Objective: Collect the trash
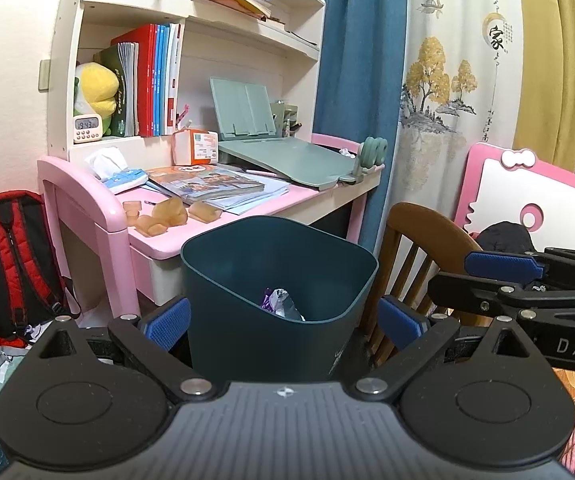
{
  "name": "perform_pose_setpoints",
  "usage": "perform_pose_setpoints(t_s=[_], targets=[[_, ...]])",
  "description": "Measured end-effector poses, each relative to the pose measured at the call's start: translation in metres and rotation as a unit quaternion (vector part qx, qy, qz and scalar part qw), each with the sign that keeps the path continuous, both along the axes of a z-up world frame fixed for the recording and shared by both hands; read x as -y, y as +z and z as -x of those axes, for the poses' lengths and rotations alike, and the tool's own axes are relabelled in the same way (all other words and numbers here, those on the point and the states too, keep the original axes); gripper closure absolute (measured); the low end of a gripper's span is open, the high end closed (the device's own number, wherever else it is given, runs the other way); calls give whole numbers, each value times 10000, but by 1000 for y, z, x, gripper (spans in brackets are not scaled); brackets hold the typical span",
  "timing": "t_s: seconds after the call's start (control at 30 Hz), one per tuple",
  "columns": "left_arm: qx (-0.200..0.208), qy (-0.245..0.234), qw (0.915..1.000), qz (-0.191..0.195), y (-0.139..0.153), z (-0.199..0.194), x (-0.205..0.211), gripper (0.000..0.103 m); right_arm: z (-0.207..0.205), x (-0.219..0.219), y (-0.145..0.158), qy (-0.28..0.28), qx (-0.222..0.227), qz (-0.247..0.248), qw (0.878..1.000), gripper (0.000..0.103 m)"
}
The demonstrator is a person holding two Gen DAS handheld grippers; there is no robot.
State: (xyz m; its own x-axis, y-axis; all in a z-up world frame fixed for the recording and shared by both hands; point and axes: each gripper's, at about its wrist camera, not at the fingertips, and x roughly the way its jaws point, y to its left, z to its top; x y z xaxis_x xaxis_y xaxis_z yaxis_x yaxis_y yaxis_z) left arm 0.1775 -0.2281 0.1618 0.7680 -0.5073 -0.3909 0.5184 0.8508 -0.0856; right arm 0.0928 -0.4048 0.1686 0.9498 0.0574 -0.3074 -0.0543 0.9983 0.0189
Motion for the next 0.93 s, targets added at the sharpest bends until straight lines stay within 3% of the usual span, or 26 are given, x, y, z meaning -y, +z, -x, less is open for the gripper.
perform_pose_setpoints(t_s=[0.93], targets=[[-65,254,9996,52,-21,12,-4,3,5,-2,-21,169,-141,-284,9994,50]])
